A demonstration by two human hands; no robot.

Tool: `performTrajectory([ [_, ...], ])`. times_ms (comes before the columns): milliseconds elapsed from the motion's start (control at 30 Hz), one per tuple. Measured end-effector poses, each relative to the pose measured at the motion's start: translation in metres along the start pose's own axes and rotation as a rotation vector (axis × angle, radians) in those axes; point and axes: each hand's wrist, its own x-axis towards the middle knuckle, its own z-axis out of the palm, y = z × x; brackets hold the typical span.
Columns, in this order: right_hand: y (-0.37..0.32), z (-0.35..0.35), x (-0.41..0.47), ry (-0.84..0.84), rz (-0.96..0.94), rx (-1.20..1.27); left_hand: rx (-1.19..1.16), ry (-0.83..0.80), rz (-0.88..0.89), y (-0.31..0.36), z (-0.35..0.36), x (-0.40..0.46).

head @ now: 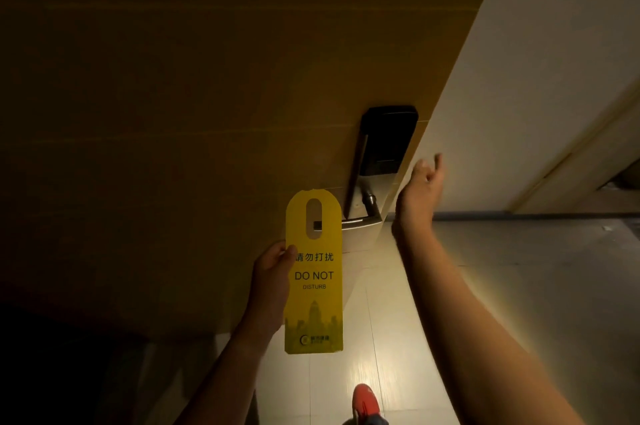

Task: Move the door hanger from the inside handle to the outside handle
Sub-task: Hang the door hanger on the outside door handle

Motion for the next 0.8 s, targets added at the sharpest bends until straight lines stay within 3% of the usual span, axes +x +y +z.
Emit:
performTrajectory([
  [67,0.016,-0.001,-0.041,0.027,-0.077,-0.067,0.000,-0.004,-0.006,-0.004,-0.002,0.003],
  [167,0.051,-0.002,-0.096,-0.245,-0.079,-0.260,0.005,-0.021,0.004,-0.012,-0.001,0.007],
  [233,0.069,-0.001,-0.118,-0.338,-0.074,-0.356,0.025,-0.040,0.053,-0.016,0.000,0.008],
  [467,0.081,0.010,-0.134,-0.331,-0.194,-0.519,0.129,-0.037,0.048,-0.022,0.004,0.008],
  [800,0.082,0.014,-0.125,-0.289,-0.183,-0.600,0.126,-0.135,-0.034,-0.015,0.016,0.016],
])
